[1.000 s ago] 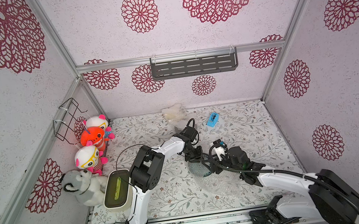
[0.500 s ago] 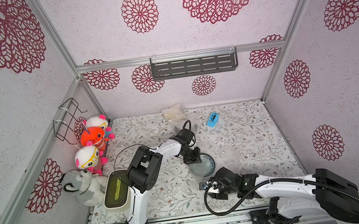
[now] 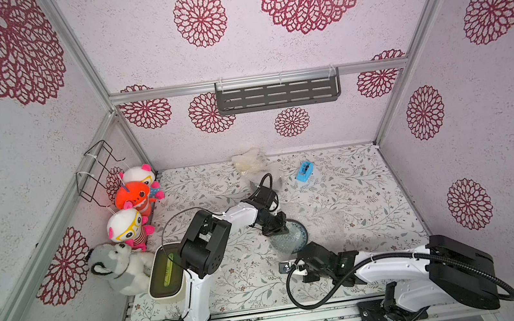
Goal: Wrap dinner plates in bubble wrap
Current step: Wrap the plate in the bubble wrap.
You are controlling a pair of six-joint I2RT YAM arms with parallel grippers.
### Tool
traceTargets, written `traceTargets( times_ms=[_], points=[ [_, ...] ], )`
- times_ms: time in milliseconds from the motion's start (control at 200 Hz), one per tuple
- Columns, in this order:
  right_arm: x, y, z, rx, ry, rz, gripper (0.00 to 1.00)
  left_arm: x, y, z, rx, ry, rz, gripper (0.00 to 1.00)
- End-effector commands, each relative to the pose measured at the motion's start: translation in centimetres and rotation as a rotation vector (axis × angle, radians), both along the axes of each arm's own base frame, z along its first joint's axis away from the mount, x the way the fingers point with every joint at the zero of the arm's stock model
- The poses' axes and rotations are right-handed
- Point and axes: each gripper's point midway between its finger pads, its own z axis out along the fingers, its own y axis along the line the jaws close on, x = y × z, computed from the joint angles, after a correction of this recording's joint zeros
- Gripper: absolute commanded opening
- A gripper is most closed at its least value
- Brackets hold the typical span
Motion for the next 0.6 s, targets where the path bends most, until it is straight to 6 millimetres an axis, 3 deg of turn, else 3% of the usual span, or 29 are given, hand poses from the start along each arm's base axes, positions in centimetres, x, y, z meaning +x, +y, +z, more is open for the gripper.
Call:
traceTargets(
  times_ms=[0,165,275,470,595],
  points=[
    [2.3,0.7,3.9,0.113,-0.01,0.016,0.0,-2.1,3.3,-3.8,0.147,0.047,-0.014,0.0],
    [5.2,-0.7,2.7,0.058,0.007,0.054,0.0,-2.3,3.1,-3.4,0.113,0.004,-0.054,0.0],
    [7.0,-1.3,1.6,0.043,0.049,0.061,0.0,-2.3,2.7,-3.0,0.067,-0.024,-0.079,0.09],
    [7.6,-1.7,-0.6,0.029,0.154,0.08,0.0,-2.0,1.9,-0.9,-0.062,-0.074,-0.093,0.3],
    [7.9,-2.1,-0.8,0.02,0.186,0.076,0.0,-1.9,1.2,0.8,-0.153,-0.13,-0.124,0.42]
  ],
)
